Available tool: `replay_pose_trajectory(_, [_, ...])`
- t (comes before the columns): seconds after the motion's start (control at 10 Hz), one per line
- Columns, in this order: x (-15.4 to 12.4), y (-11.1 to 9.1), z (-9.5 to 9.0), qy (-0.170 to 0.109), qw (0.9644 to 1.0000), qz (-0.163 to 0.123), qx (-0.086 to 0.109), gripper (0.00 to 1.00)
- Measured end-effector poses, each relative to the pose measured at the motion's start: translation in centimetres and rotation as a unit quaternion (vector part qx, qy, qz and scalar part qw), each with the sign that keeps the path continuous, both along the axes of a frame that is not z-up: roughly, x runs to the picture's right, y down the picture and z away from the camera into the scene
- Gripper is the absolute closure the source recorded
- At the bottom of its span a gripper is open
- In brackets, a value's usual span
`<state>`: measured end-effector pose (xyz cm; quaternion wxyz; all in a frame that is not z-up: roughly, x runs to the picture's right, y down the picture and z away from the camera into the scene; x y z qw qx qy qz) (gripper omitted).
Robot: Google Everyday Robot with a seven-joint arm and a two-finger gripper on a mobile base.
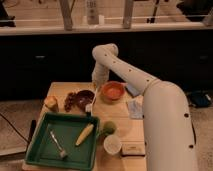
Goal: Place brush in purple bowl
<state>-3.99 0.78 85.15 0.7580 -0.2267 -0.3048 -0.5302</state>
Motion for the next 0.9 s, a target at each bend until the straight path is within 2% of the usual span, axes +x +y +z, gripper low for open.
replay_pose_trajectory(0.4, [-0.7,0.0,-1.1,-0.010,0.9997,0.016,0.011,1.00])
replay_pose_trajectory(0.9, [-1.4,-0.1,-1.5,-0.030,0.9971,0.069,0.010,1.00])
